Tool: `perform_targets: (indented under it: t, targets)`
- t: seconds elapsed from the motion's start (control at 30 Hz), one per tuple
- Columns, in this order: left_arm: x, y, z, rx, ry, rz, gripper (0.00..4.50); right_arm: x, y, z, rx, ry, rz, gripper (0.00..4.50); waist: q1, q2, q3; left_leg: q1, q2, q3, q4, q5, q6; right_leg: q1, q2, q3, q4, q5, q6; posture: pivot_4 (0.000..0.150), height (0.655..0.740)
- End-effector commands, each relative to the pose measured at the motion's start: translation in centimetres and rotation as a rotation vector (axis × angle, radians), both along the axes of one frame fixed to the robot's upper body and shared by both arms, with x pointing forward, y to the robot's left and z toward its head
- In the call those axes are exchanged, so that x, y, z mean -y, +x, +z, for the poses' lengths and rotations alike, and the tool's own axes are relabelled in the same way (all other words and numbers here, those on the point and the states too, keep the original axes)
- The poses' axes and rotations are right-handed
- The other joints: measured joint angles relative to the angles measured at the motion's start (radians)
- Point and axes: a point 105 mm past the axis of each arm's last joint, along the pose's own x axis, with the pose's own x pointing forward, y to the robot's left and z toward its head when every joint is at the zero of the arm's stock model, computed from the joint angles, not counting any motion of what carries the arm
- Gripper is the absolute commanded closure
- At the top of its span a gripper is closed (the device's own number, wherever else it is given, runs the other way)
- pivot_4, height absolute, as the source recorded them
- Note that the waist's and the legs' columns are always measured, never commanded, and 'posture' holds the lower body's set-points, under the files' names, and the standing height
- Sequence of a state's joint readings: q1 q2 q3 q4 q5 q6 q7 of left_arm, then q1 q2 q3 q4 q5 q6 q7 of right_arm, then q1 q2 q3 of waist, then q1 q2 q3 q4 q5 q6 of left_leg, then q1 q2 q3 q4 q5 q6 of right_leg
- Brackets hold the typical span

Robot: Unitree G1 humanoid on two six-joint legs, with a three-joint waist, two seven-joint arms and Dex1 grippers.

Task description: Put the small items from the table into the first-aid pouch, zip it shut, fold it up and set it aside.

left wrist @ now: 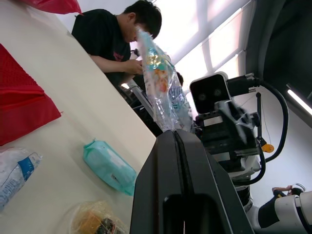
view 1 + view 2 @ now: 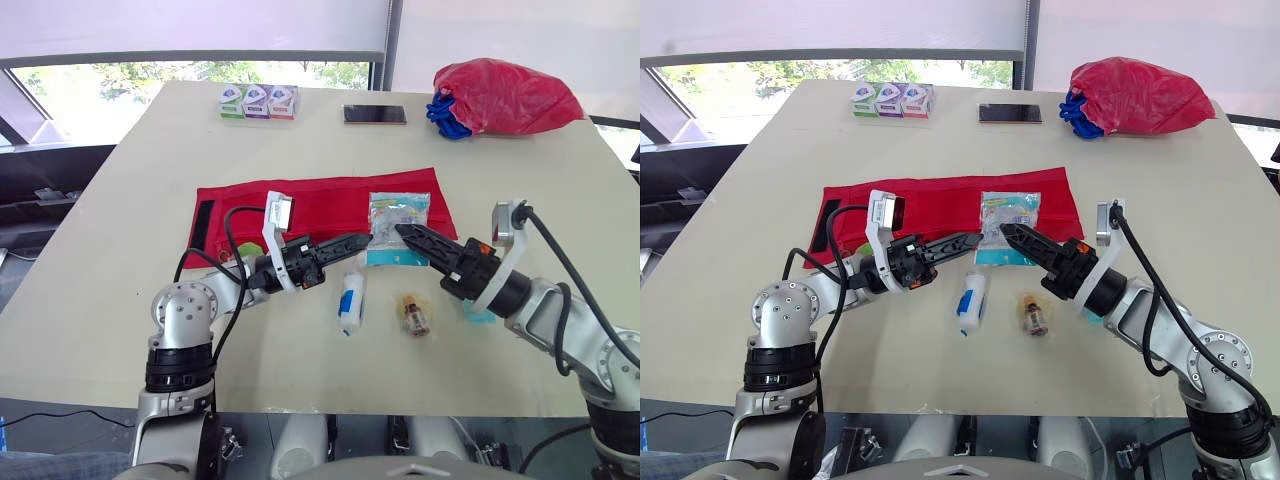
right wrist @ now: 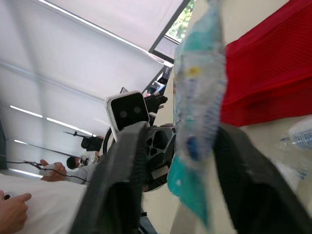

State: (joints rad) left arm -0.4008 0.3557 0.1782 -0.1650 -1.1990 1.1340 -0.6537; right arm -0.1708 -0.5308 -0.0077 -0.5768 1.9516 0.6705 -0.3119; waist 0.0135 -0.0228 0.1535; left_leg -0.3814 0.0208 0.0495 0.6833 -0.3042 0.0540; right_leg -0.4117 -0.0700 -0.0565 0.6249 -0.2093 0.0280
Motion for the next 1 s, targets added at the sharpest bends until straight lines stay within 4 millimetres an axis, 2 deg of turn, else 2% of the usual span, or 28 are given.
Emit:
perform_targets:
  t: [0.03,0.23,0.33,0.37,0.4,0.43,0.7,0.83,0.87,0.93,1.0]
  targets:
    - [0.2,-0.1,0.4,0.022,-0.016,-0.007,4.5,0.2,-0.7,1.1,0.047,0.026,0.01,2.15,0.0,0.0,0.0,0.0,0.0,0.0,0.0,0.0,0.0,0.0,0.0,0.0,0.0,0.0,0.0,0.15,0.74]
    - [0.4,-0.1,0.4,0.024,-0.018,-0.009,4.5,0.5,-0.6,1.0,0.044,0.024,-0.001,2.15,0.0,0.0,0.0,0.0,0.0,0.0,0.0,0.0,0.0,0.0,0.0,0.0,0.0,0.0,0.0,0.15,0.74]
    - [0.4,-0.1,0.4,0.024,-0.017,-0.006,4.5,0.7,-0.4,0.9,0.04,0.02,-0.012,2.96,0.0,0.0,0.0,0.0,0.0,0.0,0.0,0.0,0.0,0.0,0.0,0.0,0.0,0.0,0.0,0.15,0.74]
    - [0.4,0.0,0.4,0.023,-0.016,-0.005,4.5,0.7,-0.4,0.8,0.038,0.02,-0.016,3.51,0.0,0.0,0.0,0.0,0.0,0.0,0.0,0.0,0.0,0.0,0.0,0.0,0.0,0.0,0.0,0.15,0.74]
    - [0.5,0.0,0.4,0.023,-0.016,-0.006,4.5,0.8,-0.3,0.8,0.038,0.021,-0.019,3.82,0.0,0.0,0.0,0.0,0.0,0.0,0.0,0.0,0.0,0.0,0.0,0.0,0.0,0.0,0.0,0.15,0.74]
    - [0.5,-0.1,0.4,0.023,-0.015,-0.007,4.5,0.8,-0.2,0.8,0.038,0.021,-0.021,4.38,0.0,0.0,0.0,0.0,0.0,0.0,0.0,0.0,0.001,0.0,0.0,0.0,0.0,0.0,0.0,0.15,0.74]
    - [-0.1,-0.4,-0.4,-0.003,0.04,-0.012,4.5,0.8,-0.3,0.7,0.042,0.018,-0.02,4.45,0.0,0.0,0.0,0.0,0.0,0.0,0.0,-0.001,0.001,0.0,0.0,0.0,0.0,0.0,0.0,0.15,0.74]
    - [-1.2,0.6,-0.3,0.053,0.085,0.071,4.5,0.9,-0.4,0.6,0.048,0.005,-0.017,4.45,0.0,0.0,0.0,0.0,0.0,0.0,0.0,-0.001,0.001,0.0,0.0,0.0,0.0,0.0,0.0,0.15,0.74]
    - [-1.8,1.1,-0.3,0.066,0.098,0.11,4.09,1.0,-0.4,0.5,0.05,-0.002,-0.017,4.5,0.0,0.0,0.0,0.0,0.0,0.0,0.0,-0.001,0.001,0.0,0.0,0.0,0.0,0.0,0.0,0.15,0.74]
    - [-3.0,2.1,-0.2,0.094,0.136,0.186,3.62,1.3,-0.6,0.3,0.058,-0.027,-0.019,4.5,0.001,0.0,0.0,0.0,0.0,0.0,0.0,-0.001,0.001,0.0,0.0,0.0,0.0,0.0,0.0,0.15,0.74]
    - [-4.5,3.0,-0.1,0.132,0.195,0.262,2.63,1.7,-0.7,0.1,0.065,-0.053,-0.025,4.5,0.001,0.0,0.0,0.0,0.0,0.0,0.0,-0.001,0.001,0.0,0.0,0.0,-0.001,0.0,0.0,0.15,0.74]
